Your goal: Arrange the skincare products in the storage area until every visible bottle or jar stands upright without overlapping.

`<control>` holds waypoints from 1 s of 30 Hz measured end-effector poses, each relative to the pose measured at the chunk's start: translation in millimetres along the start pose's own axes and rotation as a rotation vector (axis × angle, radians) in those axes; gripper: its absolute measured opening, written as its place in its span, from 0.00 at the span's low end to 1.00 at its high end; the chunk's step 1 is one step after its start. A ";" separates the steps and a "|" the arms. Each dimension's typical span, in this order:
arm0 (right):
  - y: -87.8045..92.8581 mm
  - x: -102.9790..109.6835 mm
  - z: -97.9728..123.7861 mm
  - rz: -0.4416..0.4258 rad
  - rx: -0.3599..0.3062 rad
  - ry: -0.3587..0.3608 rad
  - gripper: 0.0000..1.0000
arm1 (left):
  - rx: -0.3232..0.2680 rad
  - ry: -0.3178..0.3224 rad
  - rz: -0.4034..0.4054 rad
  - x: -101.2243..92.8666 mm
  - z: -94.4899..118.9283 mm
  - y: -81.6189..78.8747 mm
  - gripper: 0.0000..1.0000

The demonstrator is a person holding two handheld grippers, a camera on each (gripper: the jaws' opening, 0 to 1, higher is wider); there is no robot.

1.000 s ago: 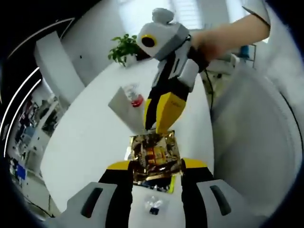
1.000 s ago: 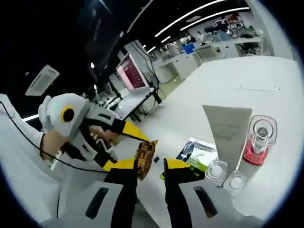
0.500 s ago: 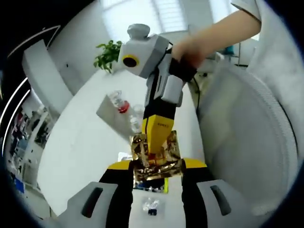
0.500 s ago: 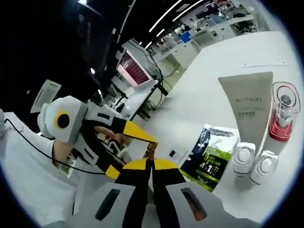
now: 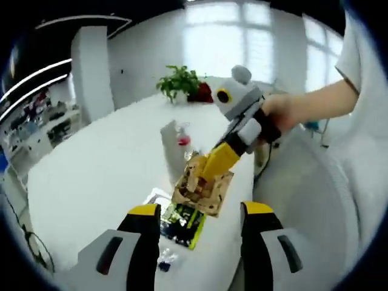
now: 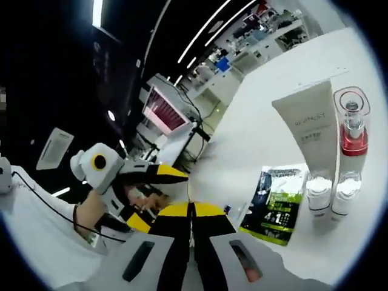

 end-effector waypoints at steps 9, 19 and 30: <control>3.2 3.6 0.1 -0.084 -0.070 -0.075 0.01 | -0.223 -0.002 0.401 -12.6 4.8 20.4 0.28; 5.4 8.6 -4.5 -0.155 -0.118 -0.166 0.01 | -0.355 -0.007 0.625 -23.1 -0.9 33.3 0.06; 5.3 12.9 -9.0 -0.122 -0.121 -0.150 0.02 | -0.388 -0.044 0.706 -30.2 7.6 29.9 0.01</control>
Point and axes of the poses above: the point that each gripper's makers call its tool centre point, and the gripper's own axes: z roughly backward along the fingers, x roughly to its left, y roughly out of its underside, the point moved 10 cm from there along z, roughly backward along the fingers
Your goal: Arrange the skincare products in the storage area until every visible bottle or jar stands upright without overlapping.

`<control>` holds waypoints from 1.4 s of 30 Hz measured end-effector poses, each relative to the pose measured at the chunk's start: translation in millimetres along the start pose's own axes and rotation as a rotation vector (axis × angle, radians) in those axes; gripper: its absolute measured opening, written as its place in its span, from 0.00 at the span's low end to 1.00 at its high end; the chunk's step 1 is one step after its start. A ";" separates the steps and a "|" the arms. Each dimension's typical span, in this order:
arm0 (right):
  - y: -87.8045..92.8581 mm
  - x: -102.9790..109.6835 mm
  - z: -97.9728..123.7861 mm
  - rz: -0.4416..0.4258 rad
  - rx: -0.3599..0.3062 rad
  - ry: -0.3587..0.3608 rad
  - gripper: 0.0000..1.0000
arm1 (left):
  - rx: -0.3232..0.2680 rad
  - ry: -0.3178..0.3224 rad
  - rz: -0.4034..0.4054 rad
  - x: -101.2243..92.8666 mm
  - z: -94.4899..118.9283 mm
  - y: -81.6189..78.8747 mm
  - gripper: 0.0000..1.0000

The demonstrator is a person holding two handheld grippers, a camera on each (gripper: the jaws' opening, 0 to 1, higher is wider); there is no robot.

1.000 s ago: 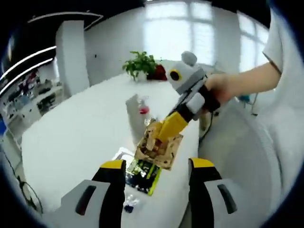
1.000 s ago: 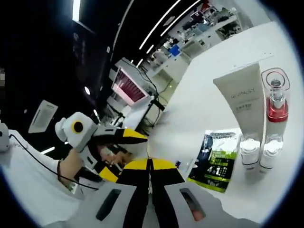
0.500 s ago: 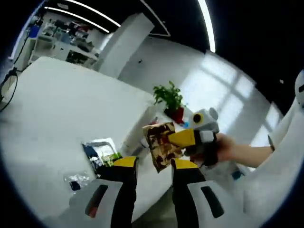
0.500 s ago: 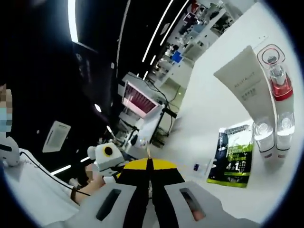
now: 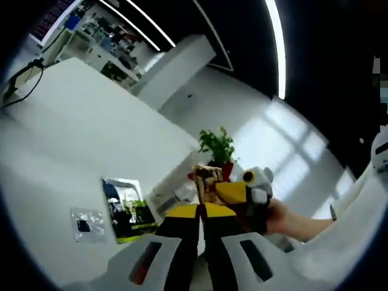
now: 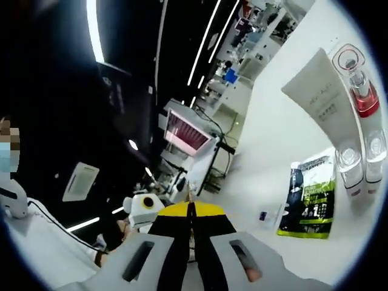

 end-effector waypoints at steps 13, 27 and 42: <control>-25.2 12.9 -26.5 0.324 0.089 0.082 0.12 | -0.035 -0.011 0.085 6.0 16.9 -8.8 0.01; -21.7 9.5 -50.1 0.620 0.194 0.244 0.01 | -0.020 -0.076 0.129 33.6 18.5 -10.0 0.01; -17.1 -26.3 -97.7 0.898 0.312 0.391 0.01 | 0.031 -0.217 0.104 78.0 7.8 -19.0 0.01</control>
Point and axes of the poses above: the point that each gripper's makers call its tool centre point, and the gripper's own axes: z roughly backward along the fingers, x roughly to its left, y roughly out of its underside, the point moved 10 cm from there along z, roughly backward along the fingers
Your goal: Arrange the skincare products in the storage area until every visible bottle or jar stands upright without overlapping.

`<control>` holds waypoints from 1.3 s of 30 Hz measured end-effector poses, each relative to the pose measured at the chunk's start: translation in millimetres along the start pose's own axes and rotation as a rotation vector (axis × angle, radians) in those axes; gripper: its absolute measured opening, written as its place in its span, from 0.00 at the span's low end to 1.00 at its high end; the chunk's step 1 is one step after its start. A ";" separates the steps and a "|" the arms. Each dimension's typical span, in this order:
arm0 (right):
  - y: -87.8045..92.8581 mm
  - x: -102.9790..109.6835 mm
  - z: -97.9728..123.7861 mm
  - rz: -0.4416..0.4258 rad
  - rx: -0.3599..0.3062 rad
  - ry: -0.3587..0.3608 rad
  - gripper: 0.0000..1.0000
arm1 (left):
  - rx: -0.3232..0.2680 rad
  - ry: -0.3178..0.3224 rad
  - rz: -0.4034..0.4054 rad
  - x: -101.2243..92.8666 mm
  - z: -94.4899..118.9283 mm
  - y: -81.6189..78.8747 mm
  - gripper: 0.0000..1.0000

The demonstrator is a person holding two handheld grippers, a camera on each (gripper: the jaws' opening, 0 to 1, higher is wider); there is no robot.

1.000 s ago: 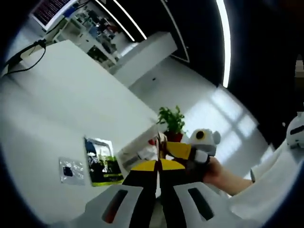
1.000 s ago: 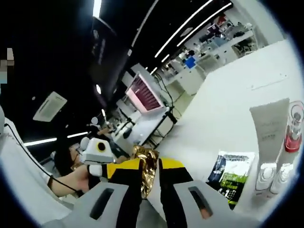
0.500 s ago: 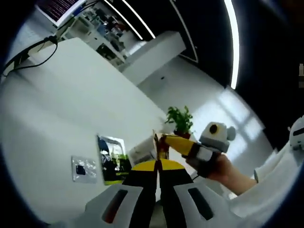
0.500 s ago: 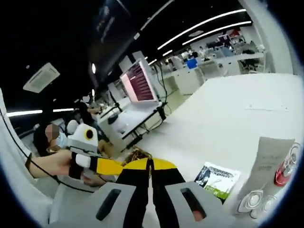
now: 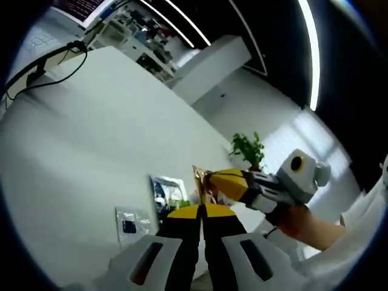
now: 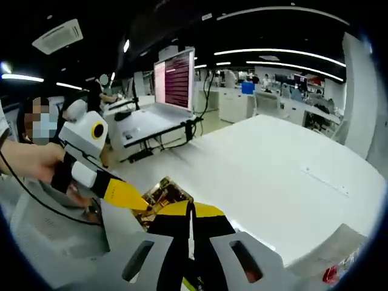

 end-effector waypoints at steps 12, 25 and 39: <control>21.9 -9.9 -49.4 0.032 0.099 0.032 0.01 | 0.074 -0.100 -0.027 52.0 -25.4 -7.9 0.01; 52.2 -25.2 -85.5 0.024 0.184 0.050 0.01 | 0.150 -0.163 -0.035 88.1 -56.6 -3.9 0.01; 67.1 -33.3 -103.8 0.075 0.215 0.040 0.01 | 0.194 -0.215 -0.071 105.1 -73.7 -0.9 0.00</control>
Point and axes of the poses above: the point that each gripper's makers call its tool centre point, and the gripper's own axes: z roughly backward along the fingers, x roughly to its left, y roughly out of its underside, the point moved 10 cm from there along z, roughly backward along the fingers
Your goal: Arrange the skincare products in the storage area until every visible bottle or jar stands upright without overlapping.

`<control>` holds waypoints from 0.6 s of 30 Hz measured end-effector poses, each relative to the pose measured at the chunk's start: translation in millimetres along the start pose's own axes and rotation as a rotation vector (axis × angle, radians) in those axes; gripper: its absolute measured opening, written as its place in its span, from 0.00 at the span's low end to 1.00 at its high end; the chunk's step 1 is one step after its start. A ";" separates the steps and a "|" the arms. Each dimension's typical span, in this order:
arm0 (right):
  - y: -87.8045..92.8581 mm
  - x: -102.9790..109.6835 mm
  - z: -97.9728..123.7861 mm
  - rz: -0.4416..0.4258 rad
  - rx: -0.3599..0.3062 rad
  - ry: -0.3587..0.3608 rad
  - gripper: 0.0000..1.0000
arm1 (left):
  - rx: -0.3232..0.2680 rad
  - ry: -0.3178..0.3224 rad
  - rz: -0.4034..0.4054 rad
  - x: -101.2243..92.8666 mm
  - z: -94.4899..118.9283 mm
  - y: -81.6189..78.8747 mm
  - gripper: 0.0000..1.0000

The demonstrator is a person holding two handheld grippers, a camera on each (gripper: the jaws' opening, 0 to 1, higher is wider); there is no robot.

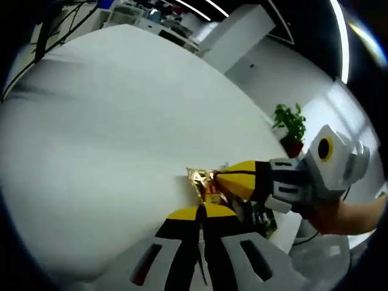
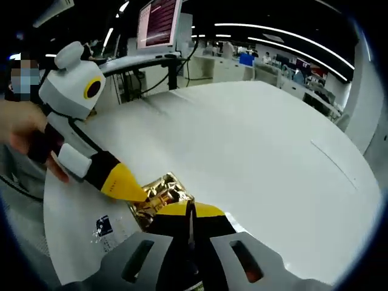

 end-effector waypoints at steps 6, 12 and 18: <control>1.7 -1.7 -1.9 0.029 0.007 0.006 0.01 | -0.004 0.006 -0.014 2.9 -4.3 -4.3 0.00; 6.4 -1.5 -2.5 0.016 0.005 0.009 0.01 | -0.002 -0.012 -0.074 -0.1 -3.3 -4.4 0.00; 5.6 -3.6 -3.6 0.013 0.007 0.024 0.01 | -0.027 -0.071 -0.196 -5.7 11.8 -13.5 0.00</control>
Point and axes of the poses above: the point that each gripper's makers call its tool centre point, and the gripper's own axes: z roughly backward along the fingers, x roughly to its left, y roughly out of its underside, the point moved 10 cm from there along z, roughly backward along the fingers
